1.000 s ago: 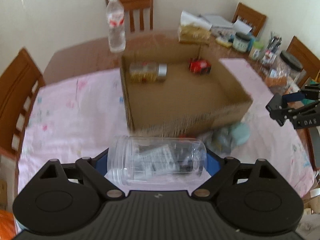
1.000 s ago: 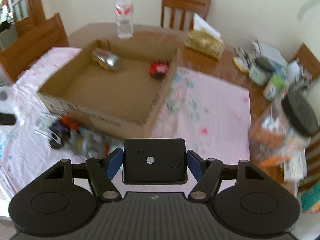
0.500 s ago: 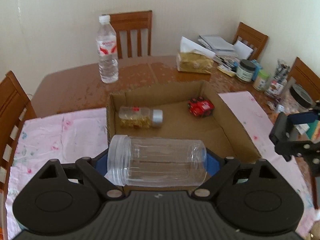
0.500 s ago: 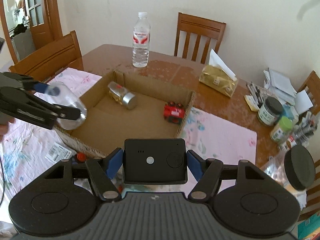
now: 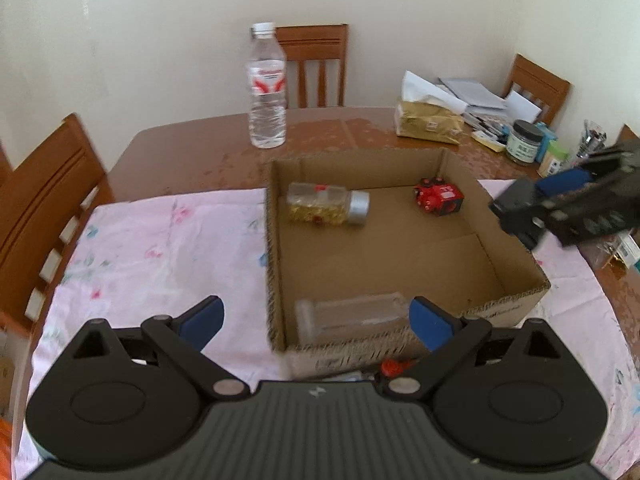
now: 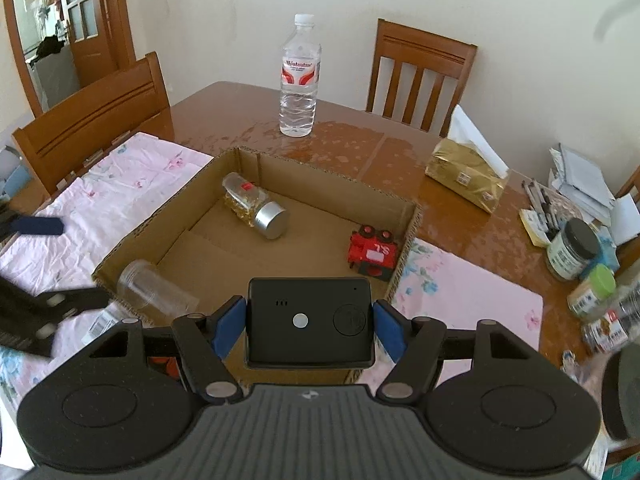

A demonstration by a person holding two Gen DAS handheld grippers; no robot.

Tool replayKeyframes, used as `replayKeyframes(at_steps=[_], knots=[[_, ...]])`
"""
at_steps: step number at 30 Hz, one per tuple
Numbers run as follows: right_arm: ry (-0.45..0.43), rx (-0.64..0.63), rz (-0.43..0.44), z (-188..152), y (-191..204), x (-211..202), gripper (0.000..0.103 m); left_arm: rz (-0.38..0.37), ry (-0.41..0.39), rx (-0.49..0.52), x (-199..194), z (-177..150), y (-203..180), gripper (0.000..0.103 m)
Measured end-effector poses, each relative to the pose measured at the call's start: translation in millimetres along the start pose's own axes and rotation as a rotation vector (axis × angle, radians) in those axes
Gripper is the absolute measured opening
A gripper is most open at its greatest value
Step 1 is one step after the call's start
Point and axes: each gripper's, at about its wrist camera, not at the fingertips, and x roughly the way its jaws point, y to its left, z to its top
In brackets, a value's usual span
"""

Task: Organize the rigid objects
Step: 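Place the cylinder in the box with left tool while right tool drops the black case inside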

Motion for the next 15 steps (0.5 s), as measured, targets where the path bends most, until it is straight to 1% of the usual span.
replayKeyframes(at_steps=[4, 9, 12, 15], knots=[[0.025, 0.001, 0.009, 13.8, 0.0, 24.1, 0.074, 0.051, -0.011, -0.019, -14.3, -12.5, 9.3, 0.099], [0.066, 0.002, 0.002, 27.5, -0.3, 57.5, 0.074, 0.103, 0.002, -0.043, -18.5, -23.2, 21.9, 0.099], [0.08, 0.003, -0.014, 32.8, -0.7, 71.9, 0.074, 0.113, 0.012, -0.074, -19.5, -30.5, 30.2, 0.099], [0.075, 0.008, -0.035, 38.5, -1.5, 81.2, 0.074, 0.118, 0.022, -0.094, -20.1, -36.7, 33.9, 0.099]])
